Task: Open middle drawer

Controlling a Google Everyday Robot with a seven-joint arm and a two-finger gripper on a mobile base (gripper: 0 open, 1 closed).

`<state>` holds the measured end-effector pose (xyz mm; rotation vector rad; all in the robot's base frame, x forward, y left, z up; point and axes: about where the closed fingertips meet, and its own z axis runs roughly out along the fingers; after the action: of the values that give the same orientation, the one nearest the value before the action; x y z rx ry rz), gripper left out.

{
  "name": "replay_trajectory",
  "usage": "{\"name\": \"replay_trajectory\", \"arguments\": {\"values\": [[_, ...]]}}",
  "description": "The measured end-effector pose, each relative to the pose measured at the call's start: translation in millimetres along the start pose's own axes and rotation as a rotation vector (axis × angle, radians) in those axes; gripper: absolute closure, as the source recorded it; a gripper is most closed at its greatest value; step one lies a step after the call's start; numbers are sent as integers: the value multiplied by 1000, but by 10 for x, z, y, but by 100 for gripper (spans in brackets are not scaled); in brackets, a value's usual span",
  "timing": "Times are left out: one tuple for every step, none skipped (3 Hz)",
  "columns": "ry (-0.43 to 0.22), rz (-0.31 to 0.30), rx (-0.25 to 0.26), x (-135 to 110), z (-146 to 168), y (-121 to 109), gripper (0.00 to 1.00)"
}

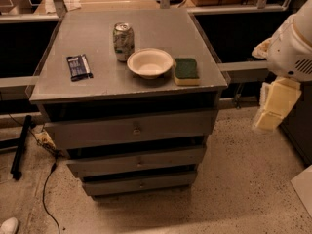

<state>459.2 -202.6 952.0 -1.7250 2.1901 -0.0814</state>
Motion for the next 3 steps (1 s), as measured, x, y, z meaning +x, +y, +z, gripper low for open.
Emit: {"name": "replay_trajectory", "arguments": {"values": [[0,0,0,0,1,1,0],[-11,10,-27,-19,119,161,0],[-8,33,-71,-32,465,432,0]]}}
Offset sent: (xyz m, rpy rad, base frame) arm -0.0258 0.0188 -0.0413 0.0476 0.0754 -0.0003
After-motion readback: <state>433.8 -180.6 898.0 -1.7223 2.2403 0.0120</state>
